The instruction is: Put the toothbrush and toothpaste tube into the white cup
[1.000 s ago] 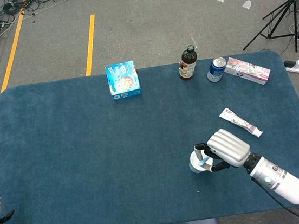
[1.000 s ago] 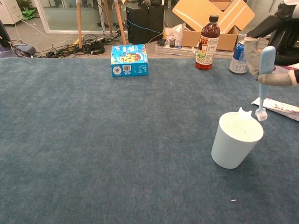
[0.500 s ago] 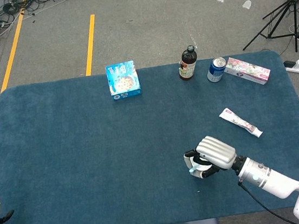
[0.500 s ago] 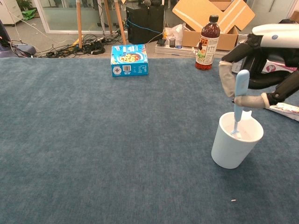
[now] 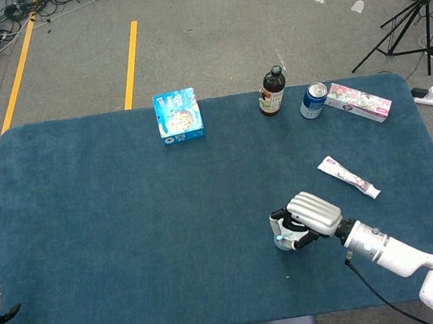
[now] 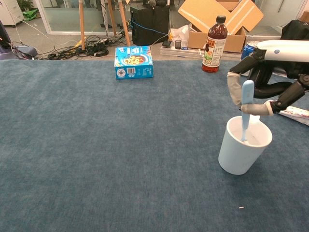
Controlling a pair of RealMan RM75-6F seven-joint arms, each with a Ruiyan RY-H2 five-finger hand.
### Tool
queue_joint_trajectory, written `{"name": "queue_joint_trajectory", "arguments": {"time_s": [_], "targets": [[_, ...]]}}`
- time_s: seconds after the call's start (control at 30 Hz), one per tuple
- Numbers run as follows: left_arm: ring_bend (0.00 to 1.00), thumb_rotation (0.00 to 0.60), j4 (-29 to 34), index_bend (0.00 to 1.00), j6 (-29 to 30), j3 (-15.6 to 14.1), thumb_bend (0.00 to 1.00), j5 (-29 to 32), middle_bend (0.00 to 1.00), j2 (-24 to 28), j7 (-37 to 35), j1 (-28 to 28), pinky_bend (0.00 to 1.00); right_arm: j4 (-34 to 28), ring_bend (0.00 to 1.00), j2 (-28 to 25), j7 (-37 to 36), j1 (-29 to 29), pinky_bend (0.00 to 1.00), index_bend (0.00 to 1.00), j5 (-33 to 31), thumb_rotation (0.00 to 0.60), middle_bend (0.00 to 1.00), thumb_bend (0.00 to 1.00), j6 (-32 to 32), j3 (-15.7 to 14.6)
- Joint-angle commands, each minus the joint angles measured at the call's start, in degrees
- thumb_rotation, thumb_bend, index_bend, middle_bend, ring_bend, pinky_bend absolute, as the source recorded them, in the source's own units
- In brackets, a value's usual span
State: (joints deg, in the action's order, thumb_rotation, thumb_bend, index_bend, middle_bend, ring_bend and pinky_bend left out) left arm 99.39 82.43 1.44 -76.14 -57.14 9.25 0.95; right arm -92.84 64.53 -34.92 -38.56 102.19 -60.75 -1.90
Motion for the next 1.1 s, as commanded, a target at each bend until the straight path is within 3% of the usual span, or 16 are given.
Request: {"name": "queue_joint_trajectory", "arguments": {"time_s": [0.03, 0.43, 0.77, 1.0, 1.1], "targets": [[0.43, 0.600, 0.00, 0.81, -0.01, 0.01, 0.00, 0.02, 0.54, 0.00, -0.03, 0.01, 0.39, 0.67, 1.00, 0.18, -0.44, -0.18, 1.00, 0.59, -0.42, 0.600, 1.00, 0.28, -0.02, -0.27], [0.43, 0.600, -0.02, 0.81, -0.05, 0.00, 0.00, 0.06, 0.54, 0.00, 0.03, 0.02, 0.39, 2.21, 1.00, 0.53, -1.67, -0.86, 1.00, 0.49, -0.43, 0.600, 1.00, 0.12, -0.04, -1.52], [0.43, 0.600, -0.02, 0.81, -0.25, -0.08, 0.00, 0.10, 0.54, -0.01, 0.12, 0.08, 0.39, 0.66, 1.00, -2.69, -1.94, 0.18, 1.00, 0.36, 0.34, 0.600, 1.00, 0.08, -4.04, -1.99], [0.43, 0.600, 0.02, 0.81, -0.30, -0.09, 0.00, 0.22, 0.54, -0.14, 0.33, 0.10, 0.39, -0.75, 1.00, -6.35, 0.95, 2.18, 1.00, 0.36, -0.96, 0.600, 1.00, 0.08, -6.88, -1.67], [0.43, 0.600, -0.01, 0.81, -0.33, -0.06, 0.00, 0.28, 0.54, -0.10, 0.19, 0.10, 0.39, -1.50, 1.00, -8.01, 7.09, 4.69, 1.00, 0.36, -5.20, 0.600, 1.00, 0.09, -8.42, -0.40]]}}
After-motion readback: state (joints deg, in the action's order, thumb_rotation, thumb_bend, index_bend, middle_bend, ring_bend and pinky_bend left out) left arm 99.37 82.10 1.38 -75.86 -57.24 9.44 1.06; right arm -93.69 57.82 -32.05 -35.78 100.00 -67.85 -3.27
